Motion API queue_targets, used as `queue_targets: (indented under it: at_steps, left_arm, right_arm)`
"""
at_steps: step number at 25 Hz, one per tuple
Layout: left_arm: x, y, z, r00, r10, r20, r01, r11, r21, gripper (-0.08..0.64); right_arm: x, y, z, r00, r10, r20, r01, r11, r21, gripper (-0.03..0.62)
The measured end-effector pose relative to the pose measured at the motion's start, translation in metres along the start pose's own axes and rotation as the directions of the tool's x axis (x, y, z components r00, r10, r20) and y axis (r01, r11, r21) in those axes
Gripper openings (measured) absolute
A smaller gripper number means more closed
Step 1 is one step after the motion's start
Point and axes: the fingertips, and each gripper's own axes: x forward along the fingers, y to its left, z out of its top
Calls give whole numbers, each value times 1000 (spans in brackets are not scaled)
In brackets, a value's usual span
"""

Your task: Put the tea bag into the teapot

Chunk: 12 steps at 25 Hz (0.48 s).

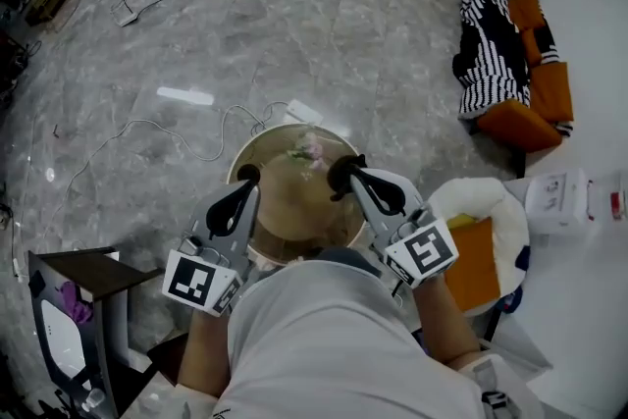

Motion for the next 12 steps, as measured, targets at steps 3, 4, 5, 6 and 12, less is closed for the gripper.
queue_targets:
  at_steps: [3, 4, 5, 6, 12]
  left_arm:
    - [-3, -6, 19, 999, -23, 44, 21, 999, 39, 8]
    - [-4, -8, 23, 998, -32, 54, 29, 998, 47, 8]
    - [-4, -10, 26, 997, -41, 61, 38, 998, 54, 8]
    - [-5, -12, 28, 997, -49, 65, 45, 997, 58, 8]
    - [-4, -25, 27, 995, -82, 62, 78, 995, 70, 8]
  right_arm:
    - [-14, 6, 16, 999, -24, 45, 25, 1000, -19, 3]
    - [-18, 7, 20, 998, -36, 57, 37, 999, -22, 3]
    - [-22, 7, 24, 997, -47, 68, 48, 999, -23, 3]
    - [-25, 7, 27, 995, -56, 78, 58, 998, -22, 3]
    - [-39, 6, 30, 990, -94, 101, 96, 995, -14, 3]
